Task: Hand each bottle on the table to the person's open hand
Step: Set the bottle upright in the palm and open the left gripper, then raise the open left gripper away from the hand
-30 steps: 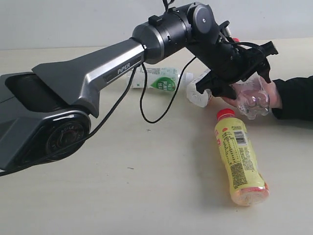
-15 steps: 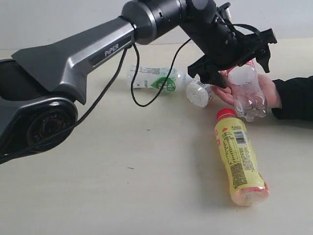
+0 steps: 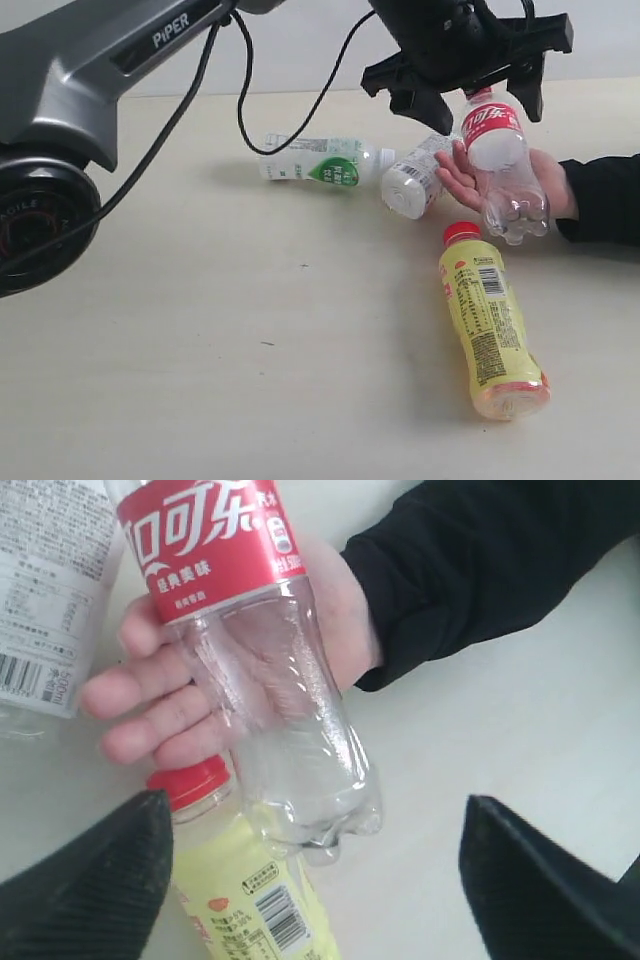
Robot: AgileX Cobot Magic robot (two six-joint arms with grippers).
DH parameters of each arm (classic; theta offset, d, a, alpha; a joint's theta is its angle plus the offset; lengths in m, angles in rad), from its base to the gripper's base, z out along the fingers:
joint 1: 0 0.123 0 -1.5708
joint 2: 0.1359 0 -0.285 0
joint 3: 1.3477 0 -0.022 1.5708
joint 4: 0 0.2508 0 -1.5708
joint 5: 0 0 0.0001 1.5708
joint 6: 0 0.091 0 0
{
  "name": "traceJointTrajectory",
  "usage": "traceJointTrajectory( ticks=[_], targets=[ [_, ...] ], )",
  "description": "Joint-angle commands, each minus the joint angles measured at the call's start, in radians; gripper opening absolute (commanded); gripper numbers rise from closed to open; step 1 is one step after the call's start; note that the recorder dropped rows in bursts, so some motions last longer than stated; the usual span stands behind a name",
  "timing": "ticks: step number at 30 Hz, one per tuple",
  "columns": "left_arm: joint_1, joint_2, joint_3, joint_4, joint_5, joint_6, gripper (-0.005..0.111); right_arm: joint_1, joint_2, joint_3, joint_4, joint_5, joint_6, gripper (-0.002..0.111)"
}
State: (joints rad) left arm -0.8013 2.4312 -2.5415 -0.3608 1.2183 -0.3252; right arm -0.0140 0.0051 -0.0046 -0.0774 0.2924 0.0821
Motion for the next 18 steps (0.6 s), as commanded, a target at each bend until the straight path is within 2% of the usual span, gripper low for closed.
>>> traceJointTrajectory(
  ticks=[1,9,12,18],
  targets=[
    [-0.03,-0.049,0.006,0.013,0.003,0.094,0.057,-0.003,-0.005,0.005,-0.001,-0.01,-0.002,0.0],
    [-0.082,-0.101,0.006,0.009,0.003,0.165,0.013,-0.003,-0.005,0.005,-0.001,-0.01,-0.002,0.0],
    [-0.102,-0.12,0.006,0.013,0.003,0.198,0.0,-0.003,-0.005,0.005,-0.001,-0.01,-0.002,0.0],
    [-0.128,-0.173,0.044,0.03,0.003,0.226,0.0,-0.003,-0.005,0.005,-0.001,-0.01,-0.002,0.0]
  ],
)
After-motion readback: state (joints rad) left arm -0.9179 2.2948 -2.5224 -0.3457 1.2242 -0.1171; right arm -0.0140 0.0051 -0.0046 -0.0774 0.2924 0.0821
